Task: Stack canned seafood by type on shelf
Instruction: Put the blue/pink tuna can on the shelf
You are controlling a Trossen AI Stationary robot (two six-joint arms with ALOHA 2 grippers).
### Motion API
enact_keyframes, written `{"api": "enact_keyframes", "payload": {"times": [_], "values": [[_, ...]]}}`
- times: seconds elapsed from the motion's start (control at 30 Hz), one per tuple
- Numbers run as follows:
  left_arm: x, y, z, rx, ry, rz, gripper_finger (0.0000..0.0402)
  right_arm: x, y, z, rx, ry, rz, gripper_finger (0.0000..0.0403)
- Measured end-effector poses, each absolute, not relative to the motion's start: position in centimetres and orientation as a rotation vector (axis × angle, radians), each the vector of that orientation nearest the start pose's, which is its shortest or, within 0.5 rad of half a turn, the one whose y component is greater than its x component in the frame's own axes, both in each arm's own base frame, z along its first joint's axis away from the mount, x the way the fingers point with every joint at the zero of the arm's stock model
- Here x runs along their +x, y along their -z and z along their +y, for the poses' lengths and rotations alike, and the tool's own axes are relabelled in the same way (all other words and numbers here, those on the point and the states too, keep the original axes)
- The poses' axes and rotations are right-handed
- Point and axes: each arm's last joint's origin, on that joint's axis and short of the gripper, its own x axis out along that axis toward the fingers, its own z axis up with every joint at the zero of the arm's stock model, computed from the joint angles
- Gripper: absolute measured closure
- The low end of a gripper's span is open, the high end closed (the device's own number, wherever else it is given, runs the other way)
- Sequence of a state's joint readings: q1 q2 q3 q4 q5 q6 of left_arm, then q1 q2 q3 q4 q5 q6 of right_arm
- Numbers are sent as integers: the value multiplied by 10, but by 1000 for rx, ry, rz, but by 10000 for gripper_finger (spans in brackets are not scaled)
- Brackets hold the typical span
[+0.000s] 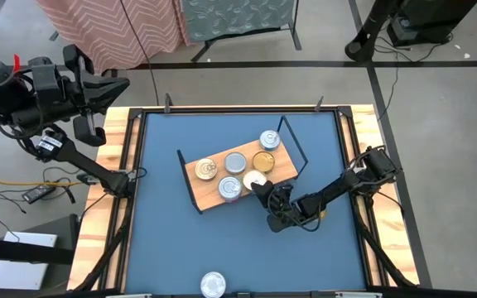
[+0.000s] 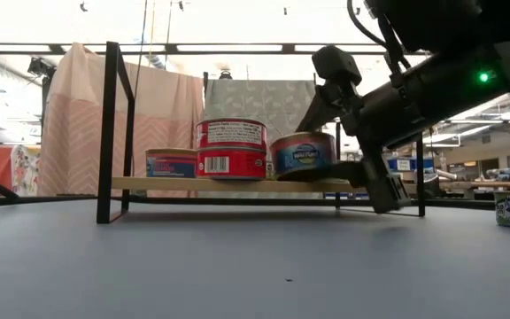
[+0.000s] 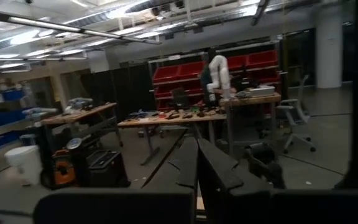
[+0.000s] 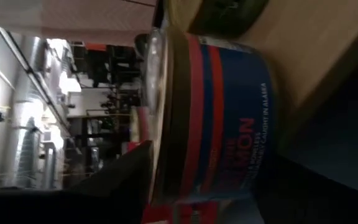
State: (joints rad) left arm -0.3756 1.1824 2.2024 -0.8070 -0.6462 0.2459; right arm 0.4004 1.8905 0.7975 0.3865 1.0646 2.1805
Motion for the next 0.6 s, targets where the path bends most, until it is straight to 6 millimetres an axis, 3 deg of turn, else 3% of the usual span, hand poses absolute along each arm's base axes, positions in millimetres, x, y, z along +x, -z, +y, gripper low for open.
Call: {"api": "enact_keyframes", "payload": {"times": [0.37,0.6], "values": [[83,-606,-14,146,-266,-148,389,319,-119,109,1587,797,-414,79],[80,-606,-13,149,-266,-145,389,320,-122,112,1630,761,-432,63]]}}
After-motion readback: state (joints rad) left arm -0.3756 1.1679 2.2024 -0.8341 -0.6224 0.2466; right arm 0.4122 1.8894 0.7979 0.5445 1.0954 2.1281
